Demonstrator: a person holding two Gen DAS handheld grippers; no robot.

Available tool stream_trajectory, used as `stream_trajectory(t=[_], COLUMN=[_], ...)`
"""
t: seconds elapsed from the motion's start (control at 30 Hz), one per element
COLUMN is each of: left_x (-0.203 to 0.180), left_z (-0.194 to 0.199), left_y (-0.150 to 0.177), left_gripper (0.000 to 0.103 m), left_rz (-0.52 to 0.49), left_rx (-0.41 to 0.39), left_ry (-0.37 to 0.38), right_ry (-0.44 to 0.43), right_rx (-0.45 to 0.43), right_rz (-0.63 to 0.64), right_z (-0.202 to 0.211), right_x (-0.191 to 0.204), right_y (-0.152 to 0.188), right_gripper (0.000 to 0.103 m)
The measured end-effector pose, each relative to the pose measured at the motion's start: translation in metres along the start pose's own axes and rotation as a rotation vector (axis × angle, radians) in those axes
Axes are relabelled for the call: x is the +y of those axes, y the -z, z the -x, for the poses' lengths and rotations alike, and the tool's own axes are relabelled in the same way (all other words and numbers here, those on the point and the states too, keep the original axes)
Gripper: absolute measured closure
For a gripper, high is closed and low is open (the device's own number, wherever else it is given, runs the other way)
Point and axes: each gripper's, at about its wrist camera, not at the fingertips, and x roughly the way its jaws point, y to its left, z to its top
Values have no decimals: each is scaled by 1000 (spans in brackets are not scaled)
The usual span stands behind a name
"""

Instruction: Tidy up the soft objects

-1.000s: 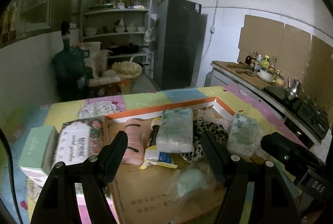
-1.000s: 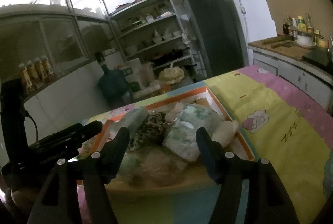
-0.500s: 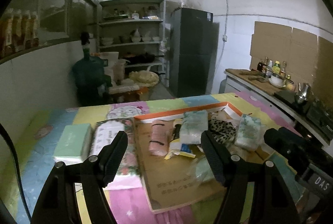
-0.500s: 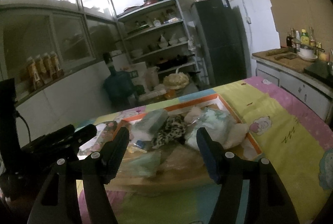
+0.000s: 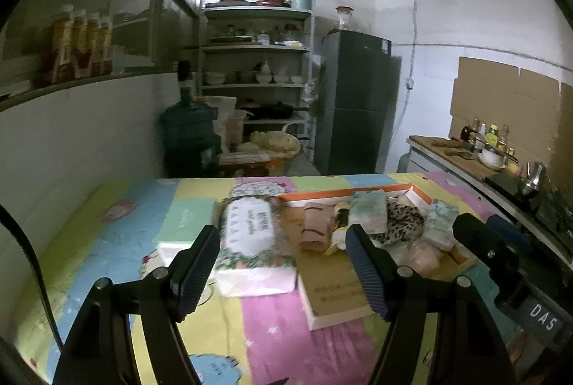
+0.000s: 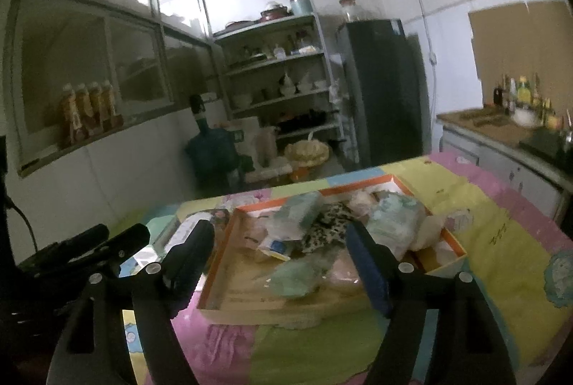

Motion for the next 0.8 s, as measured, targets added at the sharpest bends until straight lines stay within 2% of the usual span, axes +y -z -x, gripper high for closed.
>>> stream_trajectory(t=[0.23, 0.57, 0.8], left_x=[20, 35, 38], left_z=[28, 66, 94], left_y=[10, 25, 36], left_gripper=[31, 31, 31], left_rz=[20, 24, 31], left_rx=[-21, -37, -52], left_ry=[-47, -70, -79], right_ry=[14, 18, 51], right_rx=[-41, -54, -78], right_rz=[16, 18, 46], right_z=[16, 46, 76], right_x=[33, 65, 82], right_y=[10, 23, 34], right_gripper=[26, 26, 26])
